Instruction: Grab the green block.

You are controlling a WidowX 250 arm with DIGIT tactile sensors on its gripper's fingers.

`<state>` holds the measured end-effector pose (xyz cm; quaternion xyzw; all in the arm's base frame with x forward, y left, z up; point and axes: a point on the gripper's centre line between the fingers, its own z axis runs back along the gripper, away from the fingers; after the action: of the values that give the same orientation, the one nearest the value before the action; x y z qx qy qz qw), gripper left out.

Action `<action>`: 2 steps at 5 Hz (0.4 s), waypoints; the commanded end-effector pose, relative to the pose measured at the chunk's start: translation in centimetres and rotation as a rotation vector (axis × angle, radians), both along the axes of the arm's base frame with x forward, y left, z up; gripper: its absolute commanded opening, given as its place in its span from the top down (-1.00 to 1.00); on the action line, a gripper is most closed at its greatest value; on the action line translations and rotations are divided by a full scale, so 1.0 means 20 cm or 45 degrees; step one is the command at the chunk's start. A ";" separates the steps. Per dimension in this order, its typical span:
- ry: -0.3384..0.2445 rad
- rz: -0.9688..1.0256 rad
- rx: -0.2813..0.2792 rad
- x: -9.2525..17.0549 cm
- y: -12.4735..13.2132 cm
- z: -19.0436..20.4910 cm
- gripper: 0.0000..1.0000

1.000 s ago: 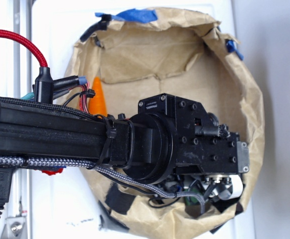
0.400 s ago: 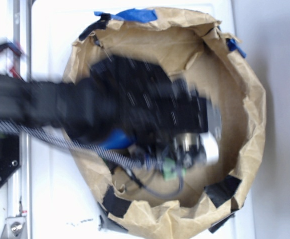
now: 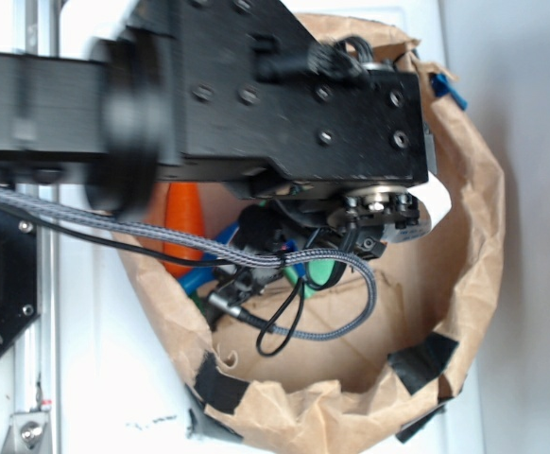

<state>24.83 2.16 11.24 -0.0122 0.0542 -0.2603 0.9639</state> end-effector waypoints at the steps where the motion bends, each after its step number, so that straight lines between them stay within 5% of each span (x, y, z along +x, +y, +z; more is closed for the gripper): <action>1: -0.287 0.512 0.074 -0.02 -0.12 0.23 1.00; 2: -0.234 0.765 0.031 -0.02 -0.09 0.26 1.00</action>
<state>23.27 1.31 14.71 0.0076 -0.0060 0.0250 0.9996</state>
